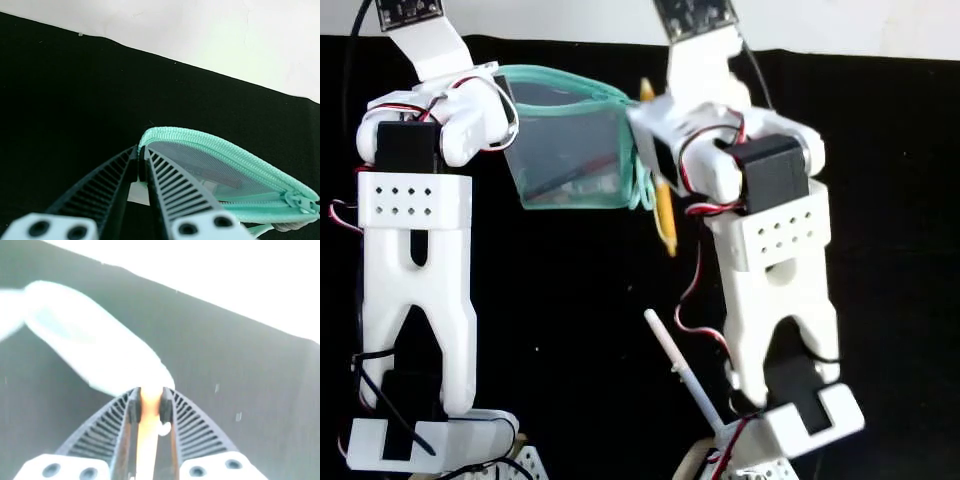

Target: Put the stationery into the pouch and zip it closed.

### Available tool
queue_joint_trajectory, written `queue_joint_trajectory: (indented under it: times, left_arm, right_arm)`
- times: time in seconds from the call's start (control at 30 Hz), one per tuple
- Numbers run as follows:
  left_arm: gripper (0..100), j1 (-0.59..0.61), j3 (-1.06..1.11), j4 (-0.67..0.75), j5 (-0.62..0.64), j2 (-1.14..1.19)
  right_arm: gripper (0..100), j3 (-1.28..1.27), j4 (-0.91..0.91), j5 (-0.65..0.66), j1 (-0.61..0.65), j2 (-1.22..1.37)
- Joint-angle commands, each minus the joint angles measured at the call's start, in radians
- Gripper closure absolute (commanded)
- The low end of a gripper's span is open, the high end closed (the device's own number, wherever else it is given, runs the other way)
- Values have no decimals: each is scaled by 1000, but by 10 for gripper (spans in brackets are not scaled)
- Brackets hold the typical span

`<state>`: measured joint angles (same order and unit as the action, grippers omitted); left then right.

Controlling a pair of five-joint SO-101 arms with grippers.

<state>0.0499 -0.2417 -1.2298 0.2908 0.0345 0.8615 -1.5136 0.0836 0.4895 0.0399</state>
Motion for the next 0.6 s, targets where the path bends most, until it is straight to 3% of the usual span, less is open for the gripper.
queue_joint_trajectory:
  times: [0.0,0.3,0.57]
  left_arm:
    - [994,-28,13,-3,-6,68]
    - [994,-28,13,-3,-6,68]
    - [994,-28,13,-3,-6,70]
  right_arm:
    - [991,203,24,-8,42,62]
    - [991,674,59,-6,79,278]
    - [991,874,151,-6,79,384]
